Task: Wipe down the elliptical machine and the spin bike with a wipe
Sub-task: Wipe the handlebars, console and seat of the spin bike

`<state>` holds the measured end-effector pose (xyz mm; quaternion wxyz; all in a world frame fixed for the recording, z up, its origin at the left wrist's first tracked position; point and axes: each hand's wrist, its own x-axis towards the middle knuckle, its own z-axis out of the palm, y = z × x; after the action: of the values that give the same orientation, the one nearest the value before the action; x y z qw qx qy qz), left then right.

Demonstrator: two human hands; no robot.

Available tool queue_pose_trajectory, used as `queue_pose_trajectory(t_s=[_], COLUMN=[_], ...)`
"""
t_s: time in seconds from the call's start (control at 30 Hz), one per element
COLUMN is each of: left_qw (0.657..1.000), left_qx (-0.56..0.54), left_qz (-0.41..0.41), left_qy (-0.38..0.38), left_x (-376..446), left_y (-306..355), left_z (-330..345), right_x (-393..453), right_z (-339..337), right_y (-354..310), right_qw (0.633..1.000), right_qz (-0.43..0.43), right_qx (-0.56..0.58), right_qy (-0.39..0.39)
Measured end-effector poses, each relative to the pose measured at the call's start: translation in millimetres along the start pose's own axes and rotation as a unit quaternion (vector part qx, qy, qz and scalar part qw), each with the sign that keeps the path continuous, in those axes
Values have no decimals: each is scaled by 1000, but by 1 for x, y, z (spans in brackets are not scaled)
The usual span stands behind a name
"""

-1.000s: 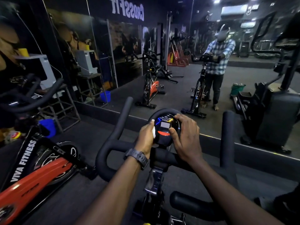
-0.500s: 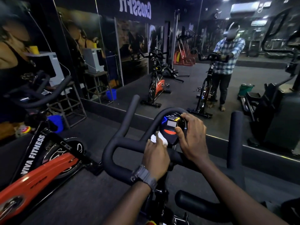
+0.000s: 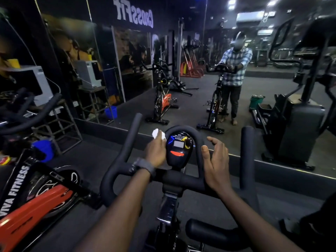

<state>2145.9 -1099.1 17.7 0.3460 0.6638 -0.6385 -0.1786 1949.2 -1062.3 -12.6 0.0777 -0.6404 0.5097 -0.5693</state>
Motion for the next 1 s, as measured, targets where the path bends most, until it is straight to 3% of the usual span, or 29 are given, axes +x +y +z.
queue_pose_trajectory(t_s=[0.1, 0.17, 0.27, 0.43, 0.53, 0.63, 0.8, 1.0], left_qw=[983, 986, 994, 960, 957, 966, 992, 974], left_qx=[-135, -97, 17, 167, 100, 27, 15, 146], left_qz=[43, 53, 102, 203, 237, 203, 115, 168], left_qy=[-117, -121, -39, 101, 134, 155, 58, -46], left_x=[36, 47, 33, -4, -11, -2, 49, 60], left_y=[0, -4, -17, -43, -41, -17, 35, 107], left_z=[-20, -23, -15, -14, -18, -25, -36, -22], right_x=[0, 0, -2, -3, -3, -4, -5, -6], right_z=[-9, -13, -23, -47, -51, -51, -50, -53], right_y=[7, 9, 15, 31, 33, 34, 32, 31], right_qw=[999, 999, 999, 998, 998, 998, 998, 998], right_qz=[29, 42, 29, 9, 26, 34, 40, 45], right_qx=[14, 24, 16, -39, -25, -22, -17, -11], right_qy=[4, 3, -15, -56, -46, -50, -52, -46])
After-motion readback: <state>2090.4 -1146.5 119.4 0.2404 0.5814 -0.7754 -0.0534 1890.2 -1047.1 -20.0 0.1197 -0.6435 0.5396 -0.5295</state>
